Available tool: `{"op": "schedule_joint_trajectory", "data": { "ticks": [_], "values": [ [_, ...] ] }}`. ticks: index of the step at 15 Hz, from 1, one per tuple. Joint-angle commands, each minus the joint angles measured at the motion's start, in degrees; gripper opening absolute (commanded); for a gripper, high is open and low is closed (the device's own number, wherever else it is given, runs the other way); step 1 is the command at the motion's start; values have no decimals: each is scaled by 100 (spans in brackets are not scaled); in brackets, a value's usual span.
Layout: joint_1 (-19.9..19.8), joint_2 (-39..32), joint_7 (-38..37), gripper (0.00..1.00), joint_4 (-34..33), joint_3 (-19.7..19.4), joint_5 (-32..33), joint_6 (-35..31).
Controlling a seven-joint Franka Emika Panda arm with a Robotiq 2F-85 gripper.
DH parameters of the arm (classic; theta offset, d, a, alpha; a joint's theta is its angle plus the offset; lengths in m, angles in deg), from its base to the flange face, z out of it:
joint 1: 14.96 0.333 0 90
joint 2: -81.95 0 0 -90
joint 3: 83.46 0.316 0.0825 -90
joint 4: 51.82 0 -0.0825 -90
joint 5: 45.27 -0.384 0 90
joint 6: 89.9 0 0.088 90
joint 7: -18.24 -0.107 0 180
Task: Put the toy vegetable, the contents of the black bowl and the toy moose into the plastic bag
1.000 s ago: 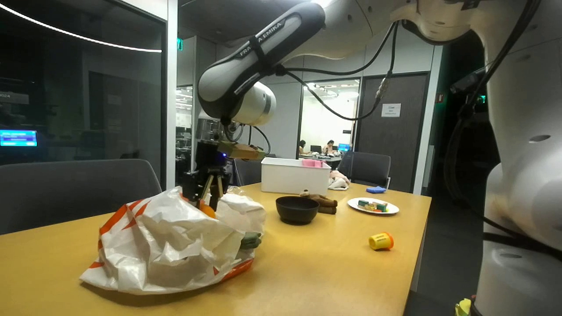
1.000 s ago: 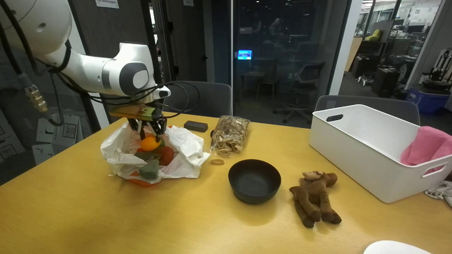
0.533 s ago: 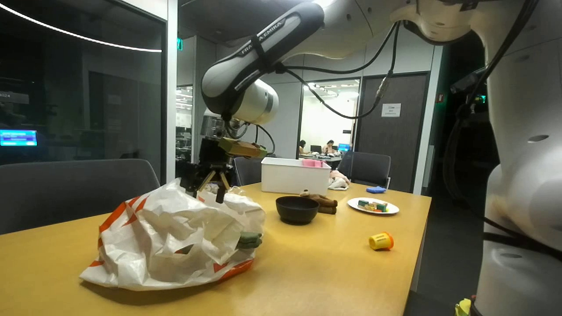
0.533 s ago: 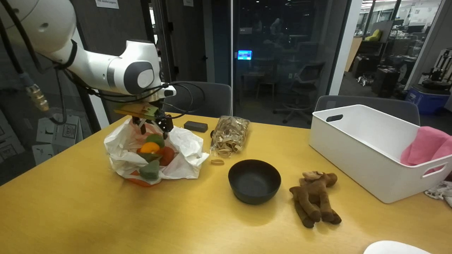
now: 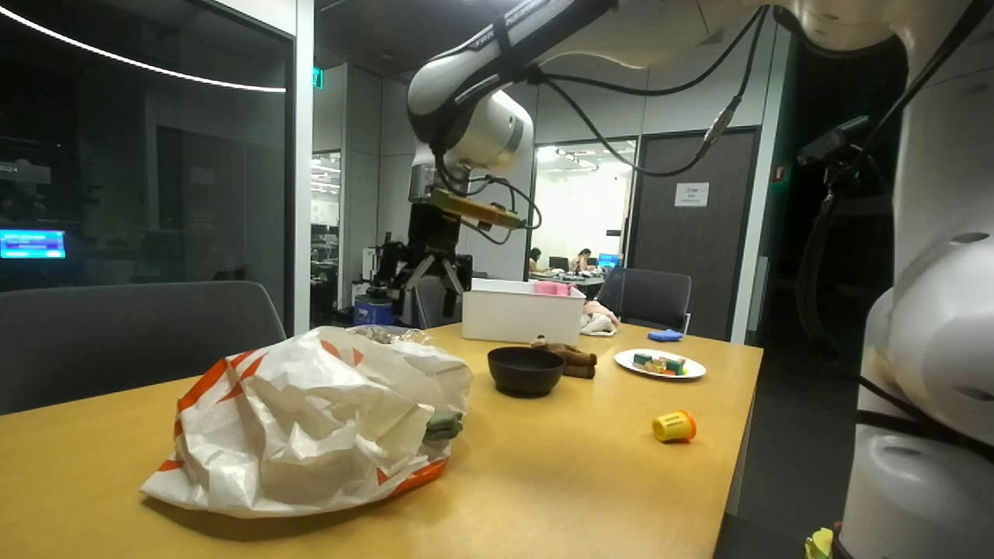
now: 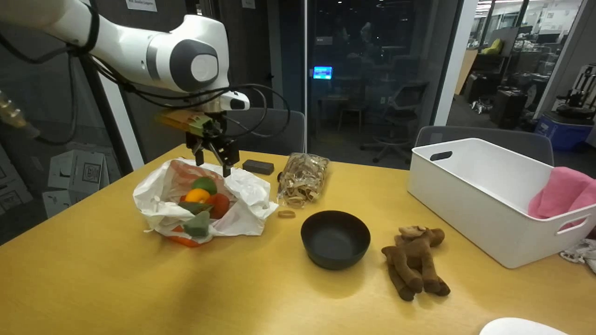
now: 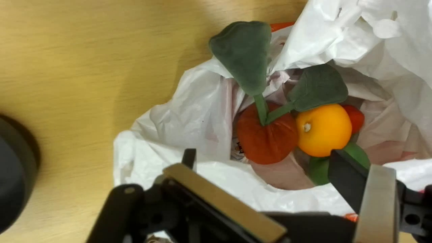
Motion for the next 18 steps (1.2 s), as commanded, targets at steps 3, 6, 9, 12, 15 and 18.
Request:
{"op": "schedule_joint_trajectory", "data": {
  "ticks": [3, 6, 9, 12, 15, 18],
  "values": [
    [-464, 987, -600, 100, 346, -410, -70, -78],
    [-862, 1063, -796, 100, 431, -745, 29, -307],
    [-1253, 988, -891, 100, 508, -1103, -63, -654],
    [-1569, 865, -1091, 100, 596, -1401, -125, -1115],
    [-1803, 643, -1484, 100, 606, -1604, -152, -1603],
    [-1914, 237, -1737, 100, 478, -1722, -172, -2132]
  ]
}}
